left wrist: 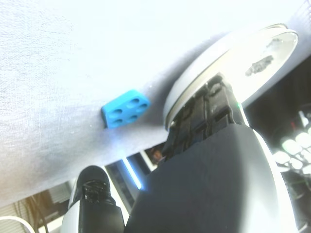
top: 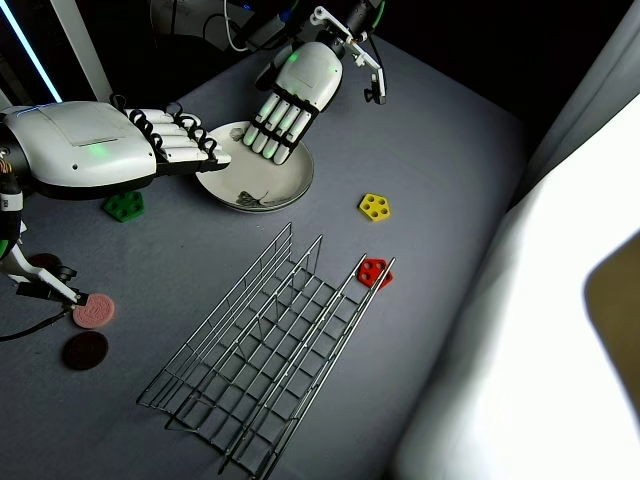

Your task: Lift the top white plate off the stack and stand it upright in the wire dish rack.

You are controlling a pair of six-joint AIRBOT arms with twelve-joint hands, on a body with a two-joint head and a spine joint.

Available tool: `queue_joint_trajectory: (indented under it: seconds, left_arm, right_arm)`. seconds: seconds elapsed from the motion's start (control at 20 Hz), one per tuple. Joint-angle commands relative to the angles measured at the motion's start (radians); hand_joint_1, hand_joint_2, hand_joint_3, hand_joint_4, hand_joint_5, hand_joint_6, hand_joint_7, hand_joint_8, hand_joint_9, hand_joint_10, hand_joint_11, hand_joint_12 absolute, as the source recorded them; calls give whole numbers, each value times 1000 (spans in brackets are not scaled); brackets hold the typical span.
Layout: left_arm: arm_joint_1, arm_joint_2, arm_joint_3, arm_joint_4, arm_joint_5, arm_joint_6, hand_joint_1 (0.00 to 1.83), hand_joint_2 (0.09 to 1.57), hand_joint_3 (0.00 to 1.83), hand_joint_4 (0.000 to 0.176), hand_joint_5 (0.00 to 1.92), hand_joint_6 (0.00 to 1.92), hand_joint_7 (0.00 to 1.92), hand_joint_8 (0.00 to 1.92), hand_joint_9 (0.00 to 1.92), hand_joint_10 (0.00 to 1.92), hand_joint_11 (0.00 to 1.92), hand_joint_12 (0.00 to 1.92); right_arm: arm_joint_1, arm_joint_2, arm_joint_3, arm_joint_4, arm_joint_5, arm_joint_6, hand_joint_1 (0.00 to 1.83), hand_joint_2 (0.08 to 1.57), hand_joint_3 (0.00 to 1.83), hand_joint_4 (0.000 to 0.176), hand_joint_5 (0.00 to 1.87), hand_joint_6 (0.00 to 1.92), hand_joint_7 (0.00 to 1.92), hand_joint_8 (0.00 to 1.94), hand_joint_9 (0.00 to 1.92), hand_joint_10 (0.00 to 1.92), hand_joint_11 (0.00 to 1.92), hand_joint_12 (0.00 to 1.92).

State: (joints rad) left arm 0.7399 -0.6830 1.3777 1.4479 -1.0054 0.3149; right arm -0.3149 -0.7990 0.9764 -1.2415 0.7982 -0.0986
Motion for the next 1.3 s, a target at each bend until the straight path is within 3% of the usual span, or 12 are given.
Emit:
queue_joint_trajectory:
  seconds: [0.0,0.8,0.9,0.95,1.15,1.25]
  left_arm:
    - [-5,-15,0,-5,12,6,86,1012,0,0,34,11,56,13,52,15,62,18]
    - [27,-123,-11,-62,111,28,70,1011,0,0,20,5,40,3,34,7,33,9]
    - [20,-135,-16,-65,121,28,61,1015,1,0,6,0,16,0,8,0,2,0]
    - [20,-141,-17,-70,127,28,42,1013,0,0,2,0,10,0,2,0,5,2]
    - [21,-148,-21,-90,139,26,54,1014,0,0,22,6,38,9,30,10,46,19]
    - [23,-148,-18,-92,137,26,52,1012,0,0,27,6,43,8,29,6,29,11]
  right_arm:
    - [6,10,1,65,67,0,80,959,0,0,79,6,121,0,142,0,154,2]
    - [1,7,0,62,71,0,94,948,0,0,77,1,119,0,149,6,168,13]
    - [-2,6,1,62,71,0,472,933,0,0,69,0,117,2,144,3,157,7]
    - [-3,5,2,62,71,0,559,932,0,0,25,3,95,5,135,6,163,9]
    - [-3,2,3,62,71,0,1008,938,4,0,136,25,167,13,177,8,208,24]
    - [-3,0,4,62,71,-1,1112,950,7,0,121,11,142,1,169,3,212,25]
